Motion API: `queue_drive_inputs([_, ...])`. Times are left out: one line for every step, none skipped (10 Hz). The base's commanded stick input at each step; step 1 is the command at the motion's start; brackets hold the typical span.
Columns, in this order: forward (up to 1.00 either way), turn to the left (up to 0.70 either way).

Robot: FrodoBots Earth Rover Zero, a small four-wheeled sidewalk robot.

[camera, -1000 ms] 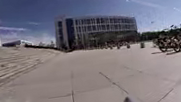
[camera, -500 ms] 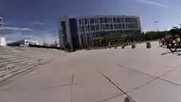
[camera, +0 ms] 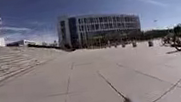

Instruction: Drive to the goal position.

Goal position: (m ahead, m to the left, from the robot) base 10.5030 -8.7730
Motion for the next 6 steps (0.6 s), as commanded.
queue_drive_inputs([0.70,0.00])
queue_drive_inputs([0.70,0.00])
queue_drive_inputs([0.70,0.00])
queue_drive_inputs([0.70,0.00])
queue_drive_inputs([0.70,0.00])
queue_drive_inputs([0.70,0.00])
